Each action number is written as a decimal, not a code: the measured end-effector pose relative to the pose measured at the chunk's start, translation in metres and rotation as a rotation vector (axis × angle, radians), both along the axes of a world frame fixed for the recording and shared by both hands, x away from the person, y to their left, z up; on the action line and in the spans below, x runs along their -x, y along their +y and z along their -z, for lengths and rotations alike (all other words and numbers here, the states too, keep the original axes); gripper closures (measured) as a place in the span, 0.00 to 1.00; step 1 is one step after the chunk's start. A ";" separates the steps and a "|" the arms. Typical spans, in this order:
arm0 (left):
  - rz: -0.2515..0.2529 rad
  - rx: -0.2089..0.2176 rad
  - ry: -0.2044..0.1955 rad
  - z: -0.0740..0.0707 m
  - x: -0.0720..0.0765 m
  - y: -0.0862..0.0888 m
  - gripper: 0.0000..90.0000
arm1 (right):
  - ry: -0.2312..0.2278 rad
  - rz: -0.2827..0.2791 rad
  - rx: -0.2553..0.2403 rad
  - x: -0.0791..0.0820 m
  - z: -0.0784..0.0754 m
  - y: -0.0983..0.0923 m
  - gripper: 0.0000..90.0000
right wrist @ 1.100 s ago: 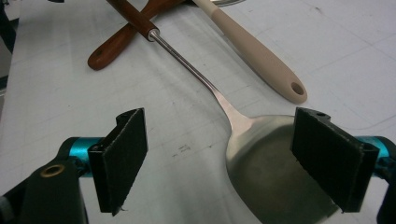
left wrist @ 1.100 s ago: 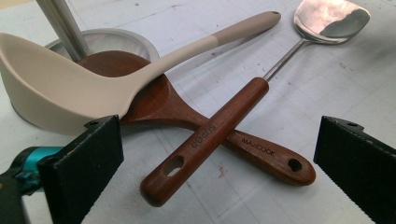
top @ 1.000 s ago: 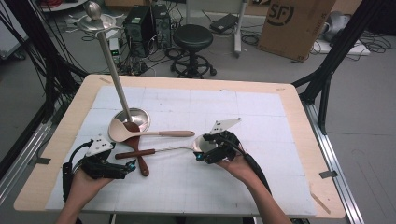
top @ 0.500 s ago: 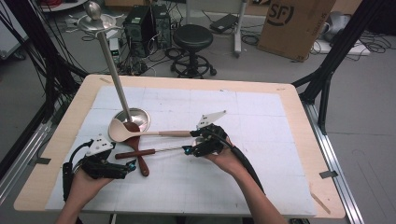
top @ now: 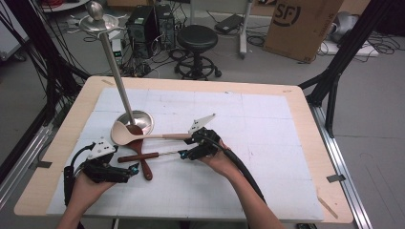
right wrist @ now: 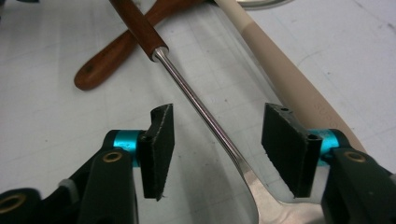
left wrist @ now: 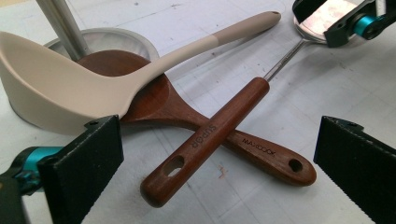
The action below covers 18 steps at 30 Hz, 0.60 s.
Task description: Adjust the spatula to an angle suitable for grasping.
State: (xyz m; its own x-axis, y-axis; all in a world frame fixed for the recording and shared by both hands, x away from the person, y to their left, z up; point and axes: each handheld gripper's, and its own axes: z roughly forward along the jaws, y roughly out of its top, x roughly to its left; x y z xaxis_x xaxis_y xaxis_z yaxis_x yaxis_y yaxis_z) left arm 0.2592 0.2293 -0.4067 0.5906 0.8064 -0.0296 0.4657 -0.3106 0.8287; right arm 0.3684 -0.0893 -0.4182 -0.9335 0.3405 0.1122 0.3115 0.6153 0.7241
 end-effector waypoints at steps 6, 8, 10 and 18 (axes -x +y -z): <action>0.000 0.000 0.001 0.000 0.000 0.000 0.02 | 0.007 0.025 0.006 -0.007 0.003 -0.004 0.67; 0.001 -0.001 0.001 0.000 0.000 0.000 0.02 | 0.002 0.031 0.013 -0.009 0.004 -0.006 0.75; 0.002 -0.001 0.002 0.000 0.000 0.000 0.02 | 0.001 0.044 0.020 -0.011 0.004 -0.008 0.82; 0.002 0.001 0.002 0.000 0.000 0.000 0.02 | 0.021 0.082 0.056 -0.020 0.013 -0.012 0.97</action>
